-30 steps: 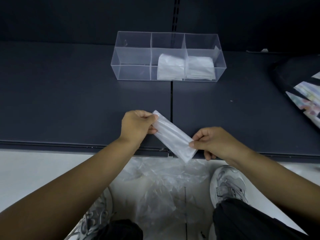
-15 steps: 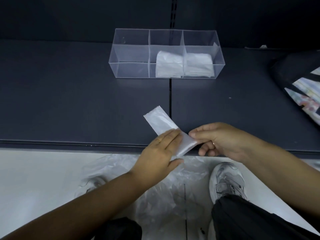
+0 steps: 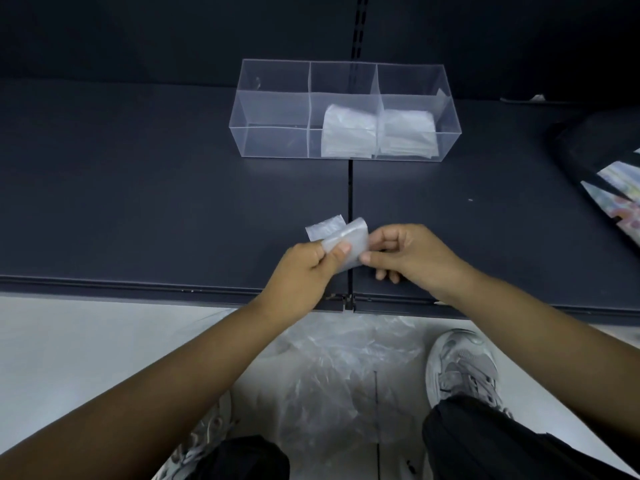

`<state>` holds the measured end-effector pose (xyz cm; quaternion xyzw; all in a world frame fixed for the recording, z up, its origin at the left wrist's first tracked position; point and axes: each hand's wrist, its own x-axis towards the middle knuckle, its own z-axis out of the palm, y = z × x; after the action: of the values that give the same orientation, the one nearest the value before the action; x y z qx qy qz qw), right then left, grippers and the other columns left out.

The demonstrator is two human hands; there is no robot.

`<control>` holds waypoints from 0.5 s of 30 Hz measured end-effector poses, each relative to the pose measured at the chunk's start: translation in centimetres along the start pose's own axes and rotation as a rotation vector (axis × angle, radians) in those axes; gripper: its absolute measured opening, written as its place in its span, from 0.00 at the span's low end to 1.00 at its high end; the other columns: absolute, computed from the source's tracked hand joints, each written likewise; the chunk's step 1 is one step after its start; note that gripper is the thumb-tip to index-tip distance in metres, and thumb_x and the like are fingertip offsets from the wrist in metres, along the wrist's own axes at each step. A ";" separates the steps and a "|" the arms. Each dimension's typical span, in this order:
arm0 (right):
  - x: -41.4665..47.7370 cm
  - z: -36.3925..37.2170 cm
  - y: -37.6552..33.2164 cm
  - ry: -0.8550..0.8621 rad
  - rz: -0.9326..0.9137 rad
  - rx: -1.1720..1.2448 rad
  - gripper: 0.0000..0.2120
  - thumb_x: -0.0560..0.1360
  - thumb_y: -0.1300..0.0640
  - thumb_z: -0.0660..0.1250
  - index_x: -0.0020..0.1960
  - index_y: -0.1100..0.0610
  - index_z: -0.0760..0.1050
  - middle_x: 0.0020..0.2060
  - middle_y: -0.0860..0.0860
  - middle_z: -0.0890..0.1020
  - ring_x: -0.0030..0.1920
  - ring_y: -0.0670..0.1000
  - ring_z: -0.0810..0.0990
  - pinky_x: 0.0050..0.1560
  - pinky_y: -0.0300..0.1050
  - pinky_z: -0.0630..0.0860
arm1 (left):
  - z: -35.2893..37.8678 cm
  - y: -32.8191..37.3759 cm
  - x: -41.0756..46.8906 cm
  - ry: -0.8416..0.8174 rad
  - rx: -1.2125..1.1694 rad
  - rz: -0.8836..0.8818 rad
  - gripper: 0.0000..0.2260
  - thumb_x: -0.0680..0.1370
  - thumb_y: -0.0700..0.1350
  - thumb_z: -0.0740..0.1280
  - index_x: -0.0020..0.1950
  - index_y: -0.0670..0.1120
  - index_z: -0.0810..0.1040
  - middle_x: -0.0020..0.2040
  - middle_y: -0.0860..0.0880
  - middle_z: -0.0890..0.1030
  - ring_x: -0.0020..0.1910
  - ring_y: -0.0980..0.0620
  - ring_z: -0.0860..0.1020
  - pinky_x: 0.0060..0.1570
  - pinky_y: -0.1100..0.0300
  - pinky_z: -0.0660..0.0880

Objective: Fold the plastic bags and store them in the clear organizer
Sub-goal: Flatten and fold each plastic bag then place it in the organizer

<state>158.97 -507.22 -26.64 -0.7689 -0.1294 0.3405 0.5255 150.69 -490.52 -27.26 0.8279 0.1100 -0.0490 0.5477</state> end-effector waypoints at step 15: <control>2.7 1.4 -1.0 0.193 0.169 -0.240 0.08 0.70 0.58 0.74 0.34 0.52 0.80 0.30 0.58 0.83 0.25 0.48 0.77 0.28 0.39 0.70 | 0.5 -2.5 0.2 0.162 0.653 0.374 0.20 0.81 0.48 0.58 0.72 0.42 0.69 0.70 0.44 0.71 0.71 0.46 0.66 0.71 0.54 0.57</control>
<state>160.19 -504.25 -27.14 -0.8634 -0.0526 0.2901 0.4094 150.30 -489.96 -29.74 0.9658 -0.0214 0.0851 0.2442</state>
